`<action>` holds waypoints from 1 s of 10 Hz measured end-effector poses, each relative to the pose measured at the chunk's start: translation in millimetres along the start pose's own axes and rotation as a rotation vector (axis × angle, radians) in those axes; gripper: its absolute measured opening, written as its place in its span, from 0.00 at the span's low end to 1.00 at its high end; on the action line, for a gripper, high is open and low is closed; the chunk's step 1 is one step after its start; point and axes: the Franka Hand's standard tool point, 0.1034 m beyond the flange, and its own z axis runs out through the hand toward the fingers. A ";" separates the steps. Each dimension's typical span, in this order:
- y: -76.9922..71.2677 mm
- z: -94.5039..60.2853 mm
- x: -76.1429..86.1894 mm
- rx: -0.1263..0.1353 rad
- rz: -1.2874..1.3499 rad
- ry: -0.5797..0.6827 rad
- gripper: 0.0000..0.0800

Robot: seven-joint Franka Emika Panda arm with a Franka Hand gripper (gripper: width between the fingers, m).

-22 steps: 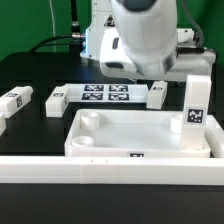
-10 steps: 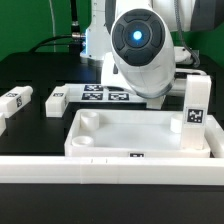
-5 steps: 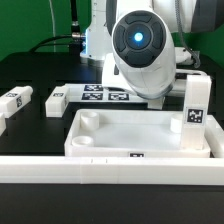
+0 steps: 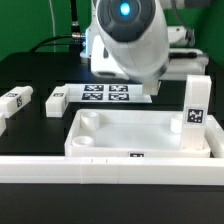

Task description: Assemble desk

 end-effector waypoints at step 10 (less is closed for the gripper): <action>14.3 -105.1 -1.7 0.043 -0.149 0.401 0.36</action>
Offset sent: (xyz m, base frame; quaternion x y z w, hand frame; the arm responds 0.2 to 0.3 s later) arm 0.0000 0.0000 0.0000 0.0000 0.0000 0.0000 1.0000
